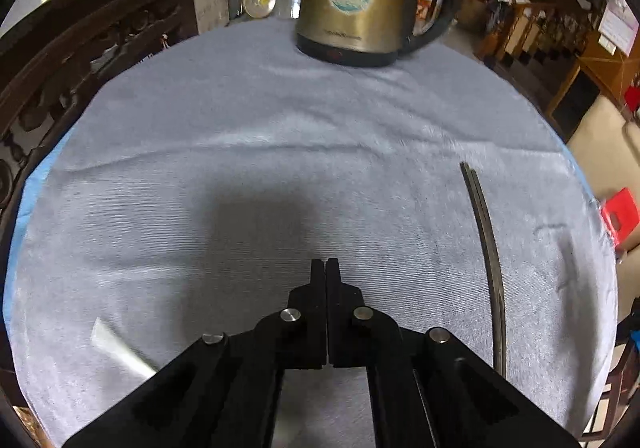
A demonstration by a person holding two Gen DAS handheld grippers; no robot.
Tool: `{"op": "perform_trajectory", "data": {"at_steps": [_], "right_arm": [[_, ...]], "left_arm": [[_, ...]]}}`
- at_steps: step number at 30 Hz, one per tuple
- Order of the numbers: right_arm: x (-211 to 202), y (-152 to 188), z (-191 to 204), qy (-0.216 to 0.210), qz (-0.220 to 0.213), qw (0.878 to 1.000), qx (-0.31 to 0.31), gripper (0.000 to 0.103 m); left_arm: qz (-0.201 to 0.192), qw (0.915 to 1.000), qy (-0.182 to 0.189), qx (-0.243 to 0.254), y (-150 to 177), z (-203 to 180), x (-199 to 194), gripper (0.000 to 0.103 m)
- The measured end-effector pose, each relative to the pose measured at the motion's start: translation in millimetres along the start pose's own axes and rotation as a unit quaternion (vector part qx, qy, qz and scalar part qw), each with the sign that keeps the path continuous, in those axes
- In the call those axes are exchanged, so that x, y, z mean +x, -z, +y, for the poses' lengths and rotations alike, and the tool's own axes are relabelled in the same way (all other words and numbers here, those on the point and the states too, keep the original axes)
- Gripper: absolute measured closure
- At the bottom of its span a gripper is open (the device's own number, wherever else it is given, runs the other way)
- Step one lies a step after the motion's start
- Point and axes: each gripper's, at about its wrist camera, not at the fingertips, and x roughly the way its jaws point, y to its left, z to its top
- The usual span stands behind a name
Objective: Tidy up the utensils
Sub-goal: 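Lift the white spoon off the cloth with the right gripper, then close the left gripper on the other white spoon while the right gripper carries its spoon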
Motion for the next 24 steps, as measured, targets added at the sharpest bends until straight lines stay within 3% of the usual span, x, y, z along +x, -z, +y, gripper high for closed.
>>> {"op": "perform_trajectory", "data": {"at_steps": [6, 10, 11, 13, 14, 15, 19, 24], "right_arm": [[-54.8, -14.1, 28.2, -0.001, -0.075, 0.997, -0.019, 0.071], [-81.0, -16.6, 41.2, -0.011, -0.098, 0.995, -0.024, 0.071], [-84.0, -15.8, 42.0, -0.012, -0.099, 0.995, -0.024, 0.071], [-87.8, -13.0, 42.0, -0.01, -0.099, 0.995, -0.02, 0.071], [-88.1, -11.0, 40.8, -0.01, -0.098, 0.995, -0.013, 0.071], [-88.4, -9.1, 39.8, -0.011, -0.096, 0.995, -0.008, 0.071], [-89.6, -3.5, 34.5, -0.014, -0.096, 0.995, 0.008, 0.071], [-91.9, -1.2, 40.6, -0.007, -0.104, 0.995, -0.007, 0.071]], "left_arm": [[-0.024, 0.9996, 0.007, -0.014, 9.0, 27.4, -34.5, 0.103], [-0.01, 0.9994, 0.009, -0.031, 13.4, 57.5, -50.8, 0.103], [-0.008, 0.9992, 0.004, -0.039, 15.8, 69.2, -56.1, 0.1], [-0.006, 0.9987, -0.006, -0.051, 19.7, 81.7, -56.8, 0.083], [-0.006, 0.9982, -0.009, -0.059, 23.0, 89.3, -58.8, 0.067], [-0.005, 0.9977, -0.011, -0.066, 27.3, 96.3, -60.0, 0.059], [0.016, 0.9972, -0.011, -0.072, 49.2, 106.6, -58.2, 0.056], [0.046, 0.996, -0.018, -0.075, 72.8, 92.2, -41.7, 0.052]]}}
